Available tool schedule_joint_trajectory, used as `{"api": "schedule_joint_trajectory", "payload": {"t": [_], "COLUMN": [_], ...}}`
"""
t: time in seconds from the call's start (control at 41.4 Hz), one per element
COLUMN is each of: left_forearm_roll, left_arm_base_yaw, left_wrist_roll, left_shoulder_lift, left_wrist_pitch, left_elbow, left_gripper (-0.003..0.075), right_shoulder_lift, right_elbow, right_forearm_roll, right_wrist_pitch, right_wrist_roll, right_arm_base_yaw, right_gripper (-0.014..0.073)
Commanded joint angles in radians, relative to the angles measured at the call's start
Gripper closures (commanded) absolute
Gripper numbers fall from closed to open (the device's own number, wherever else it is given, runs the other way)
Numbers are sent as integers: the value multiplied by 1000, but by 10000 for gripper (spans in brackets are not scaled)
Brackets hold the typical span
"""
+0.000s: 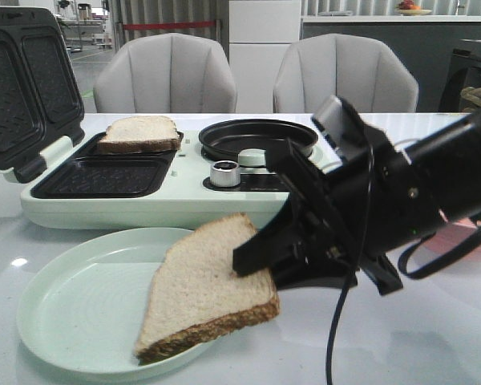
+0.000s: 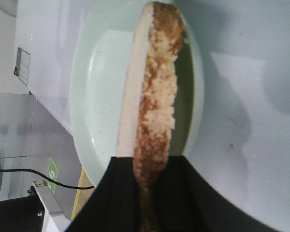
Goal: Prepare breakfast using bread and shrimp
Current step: 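Lift the bread with the right gripper and lay it on the near press plate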
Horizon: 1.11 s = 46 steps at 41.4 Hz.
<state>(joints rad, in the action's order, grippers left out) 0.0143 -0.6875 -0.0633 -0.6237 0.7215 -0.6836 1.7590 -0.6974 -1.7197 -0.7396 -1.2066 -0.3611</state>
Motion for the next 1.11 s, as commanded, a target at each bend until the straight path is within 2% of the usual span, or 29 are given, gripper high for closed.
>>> {"api": "schedule_joint_trajectory", "payload": {"t": [0.0,0.29,0.459,0.773,1.088], "left_forearm_roll": [-6,-6,-6,-6,-6], "left_arm_base_yaw": [-7,-7,-7,-7,-7], "left_wrist_roll": [-2,-2,-2,-2,-2], "left_shoulder_lift": [-1,-1,-1,-1,-1], "left_wrist_pitch": [-69,-67,-67,-72,-73], "left_elbow": [-28,-28,-28,-28,-28], "left_gripper": [230,230,230,230,230], "right_shoulder_lift": [-105,-314,-355,-210,29], "right_elbow": [-24,-27,-80,-314,-582], "right_forearm_roll": [-1,5,-33,-32,-65], "right_wrist_pitch": [-79,-65,-26,22,215], "right_wrist_roll": [-25,-23,-17,57,69], "right_arm_base_yaw": [1,1,1,-16,-140], "right_gripper": [508,508,508,508,508]}}
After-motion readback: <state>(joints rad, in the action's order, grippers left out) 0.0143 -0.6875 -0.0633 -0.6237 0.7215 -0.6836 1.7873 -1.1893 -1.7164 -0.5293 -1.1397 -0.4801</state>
